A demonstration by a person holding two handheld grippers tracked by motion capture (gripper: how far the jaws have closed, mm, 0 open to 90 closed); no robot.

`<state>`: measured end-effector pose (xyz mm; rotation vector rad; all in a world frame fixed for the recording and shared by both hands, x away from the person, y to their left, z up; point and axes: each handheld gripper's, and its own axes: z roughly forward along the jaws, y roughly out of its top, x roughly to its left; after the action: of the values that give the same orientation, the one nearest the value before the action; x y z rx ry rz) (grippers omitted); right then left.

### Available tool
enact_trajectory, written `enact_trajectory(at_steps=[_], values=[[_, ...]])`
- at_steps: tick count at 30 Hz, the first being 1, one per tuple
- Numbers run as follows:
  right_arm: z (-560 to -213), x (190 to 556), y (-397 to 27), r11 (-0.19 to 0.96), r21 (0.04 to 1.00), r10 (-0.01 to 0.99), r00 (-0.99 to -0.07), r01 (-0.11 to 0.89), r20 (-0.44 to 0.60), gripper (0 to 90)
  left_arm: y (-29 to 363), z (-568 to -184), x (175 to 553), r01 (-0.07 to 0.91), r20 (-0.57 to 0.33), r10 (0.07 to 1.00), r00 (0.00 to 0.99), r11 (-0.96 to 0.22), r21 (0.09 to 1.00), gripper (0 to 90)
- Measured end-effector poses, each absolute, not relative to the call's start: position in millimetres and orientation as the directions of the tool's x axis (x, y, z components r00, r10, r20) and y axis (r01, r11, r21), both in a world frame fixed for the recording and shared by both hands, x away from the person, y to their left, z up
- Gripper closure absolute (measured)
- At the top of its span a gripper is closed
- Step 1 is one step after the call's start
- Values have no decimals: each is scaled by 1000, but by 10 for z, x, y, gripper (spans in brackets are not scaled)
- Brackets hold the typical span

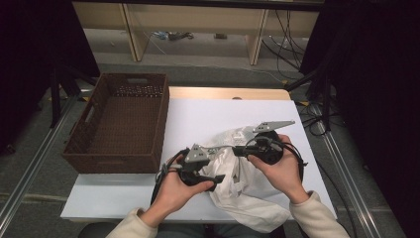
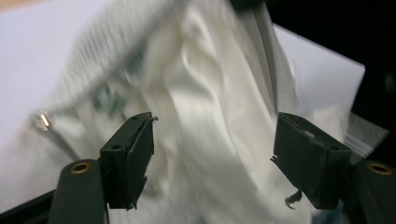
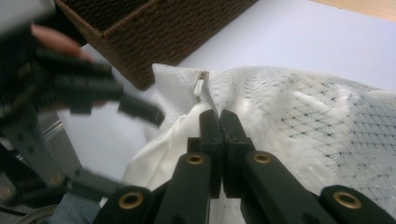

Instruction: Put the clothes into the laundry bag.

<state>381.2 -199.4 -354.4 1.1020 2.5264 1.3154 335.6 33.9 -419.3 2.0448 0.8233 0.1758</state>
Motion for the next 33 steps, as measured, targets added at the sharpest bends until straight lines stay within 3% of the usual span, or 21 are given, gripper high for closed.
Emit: enact_trajectory(at_steps=[2,7,9,12,17,18,27,29,31,33], values=[[-3543,3815,-1992,381,749,634,-743,542,215,900,321,-4281,3351,477,-175,598,782,-394,786,372],[-3536,3793,-1988,382,741,638,-738,552,221,900,259,-4263,3382,448,-149,587,796,-406,796,755],[-3534,3794,-1988,379,741,633,-739,555,230,900,265,-4152,3371,454,-161,581,798,-404,794,819],[-3533,3788,-1982,378,741,633,-739,555,230,900,279,-3933,3355,444,-176,588,790,-350,824,845],[-3511,3767,-1957,382,766,610,-764,517,212,900,263,-3632,3474,410,-169,592,788,-298,862,846],[-3492,3733,-1947,354,753,625,-739,554,250,900,241,-3636,3510,401,-159,585,795,-310,862,846],[-3510,3762,-1960,376,763,614,-758,525,220,900,-169,-4158,3979,439,-171,594,786,-342,831,815],[-3527,3787,-1989,370,758,618,-751,538,231,900,-161,-4136,3957,423,-174,575,799,-333,843,743],[-3527,3800,-2023,355,748,638,-730,561,244,900,-108,-4085,3890,425,-180,568,804,-335,841,546],[-3520,3811,-2050,353,739,650,-719,574,248,900,-1,-4009,3777,419,-173,578,797,-325,848,417]])
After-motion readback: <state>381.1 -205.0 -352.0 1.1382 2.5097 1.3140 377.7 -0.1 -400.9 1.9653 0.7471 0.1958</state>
